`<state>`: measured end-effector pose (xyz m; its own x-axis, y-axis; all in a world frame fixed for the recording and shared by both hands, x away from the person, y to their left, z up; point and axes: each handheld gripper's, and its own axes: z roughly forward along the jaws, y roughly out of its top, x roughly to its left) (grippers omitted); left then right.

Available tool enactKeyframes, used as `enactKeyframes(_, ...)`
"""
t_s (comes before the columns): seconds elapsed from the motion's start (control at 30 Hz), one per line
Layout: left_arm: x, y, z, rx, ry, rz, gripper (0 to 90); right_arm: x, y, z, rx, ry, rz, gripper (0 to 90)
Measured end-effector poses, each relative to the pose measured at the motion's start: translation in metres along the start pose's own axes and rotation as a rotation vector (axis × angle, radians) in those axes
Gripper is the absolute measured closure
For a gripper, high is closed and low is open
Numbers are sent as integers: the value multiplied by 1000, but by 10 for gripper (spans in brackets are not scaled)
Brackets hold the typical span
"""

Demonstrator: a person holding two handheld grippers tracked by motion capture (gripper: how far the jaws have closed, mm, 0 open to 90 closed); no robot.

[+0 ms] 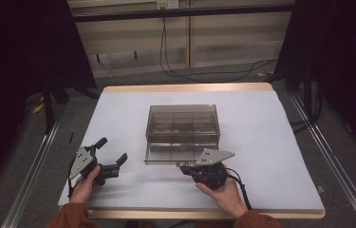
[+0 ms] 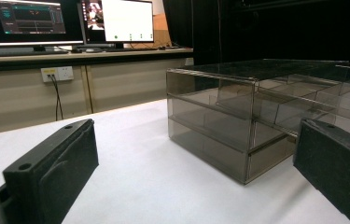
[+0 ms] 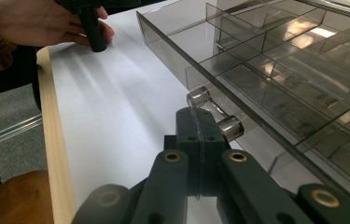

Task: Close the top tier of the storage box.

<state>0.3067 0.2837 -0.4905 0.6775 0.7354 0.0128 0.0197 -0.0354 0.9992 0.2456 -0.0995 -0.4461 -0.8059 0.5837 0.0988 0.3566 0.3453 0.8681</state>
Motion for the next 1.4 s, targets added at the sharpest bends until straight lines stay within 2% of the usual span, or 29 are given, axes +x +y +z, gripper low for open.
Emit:
enactKeyframes(0.37,0,0,0,-4,-1,-6,0,0,0,0,-4,-6,-3,900)
enactKeyframes(0.4,0,0,0,0,6,5,0,0,0,0,-4,-5,-3,900)
enactKeyframes(0.7,0,0,0,0,4,7,0,-2,2,1,-10,-14,3,900)
enactKeyframes(1.27,0,0,0,1,4,7,0,-4,3,1,-15,-7,5,900)
enactKeyframes(1.4,0,0,0,1,3,6,0,-4,2,2,-2,-2,7,900)
